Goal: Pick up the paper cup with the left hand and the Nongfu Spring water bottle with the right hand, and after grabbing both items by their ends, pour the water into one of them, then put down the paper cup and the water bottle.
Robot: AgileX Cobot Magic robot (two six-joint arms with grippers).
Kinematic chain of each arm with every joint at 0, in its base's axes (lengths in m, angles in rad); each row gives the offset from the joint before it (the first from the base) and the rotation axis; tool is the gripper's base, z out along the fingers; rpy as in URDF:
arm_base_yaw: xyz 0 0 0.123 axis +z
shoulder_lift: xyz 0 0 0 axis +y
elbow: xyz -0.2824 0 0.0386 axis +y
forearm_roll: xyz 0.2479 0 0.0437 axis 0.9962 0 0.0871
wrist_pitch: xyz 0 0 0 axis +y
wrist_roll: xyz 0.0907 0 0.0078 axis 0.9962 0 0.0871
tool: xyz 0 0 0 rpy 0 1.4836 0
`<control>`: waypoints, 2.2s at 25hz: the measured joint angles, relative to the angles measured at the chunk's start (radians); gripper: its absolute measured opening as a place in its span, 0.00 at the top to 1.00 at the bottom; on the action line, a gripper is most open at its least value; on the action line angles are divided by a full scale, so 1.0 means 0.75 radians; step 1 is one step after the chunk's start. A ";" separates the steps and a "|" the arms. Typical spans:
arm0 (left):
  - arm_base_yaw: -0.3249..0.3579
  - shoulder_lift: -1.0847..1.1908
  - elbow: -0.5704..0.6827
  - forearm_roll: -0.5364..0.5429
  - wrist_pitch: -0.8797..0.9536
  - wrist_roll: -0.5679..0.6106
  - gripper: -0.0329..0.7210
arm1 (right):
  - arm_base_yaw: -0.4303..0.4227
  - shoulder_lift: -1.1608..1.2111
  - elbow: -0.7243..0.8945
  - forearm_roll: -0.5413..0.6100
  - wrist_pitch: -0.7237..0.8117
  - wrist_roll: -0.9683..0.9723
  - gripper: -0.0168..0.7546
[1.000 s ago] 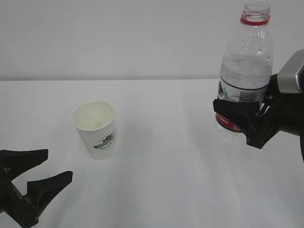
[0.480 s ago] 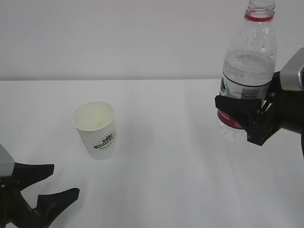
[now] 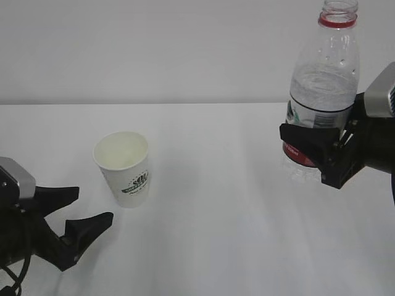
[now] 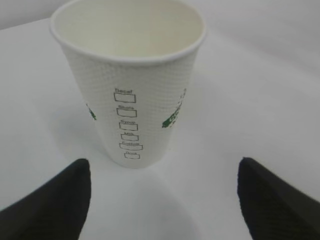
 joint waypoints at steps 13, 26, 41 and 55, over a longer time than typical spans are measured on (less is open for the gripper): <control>0.000 0.171 -0.132 -0.044 -0.005 0.000 0.04 | 0.000 0.000 0.000 0.006 0.000 0.000 0.34; 0.000 0.285 -0.248 -0.046 -0.005 0.000 0.05 | 0.000 0.000 0.000 0.006 0.000 -0.003 0.34; 0.000 0.324 -0.370 0.004 -0.005 0.000 0.05 | 0.000 0.000 0.000 0.009 0.000 -0.003 0.34; 0.000 0.325 -0.385 0.015 -0.005 0.000 0.05 | 0.000 0.000 0.000 0.030 0.000 -0.003 0.34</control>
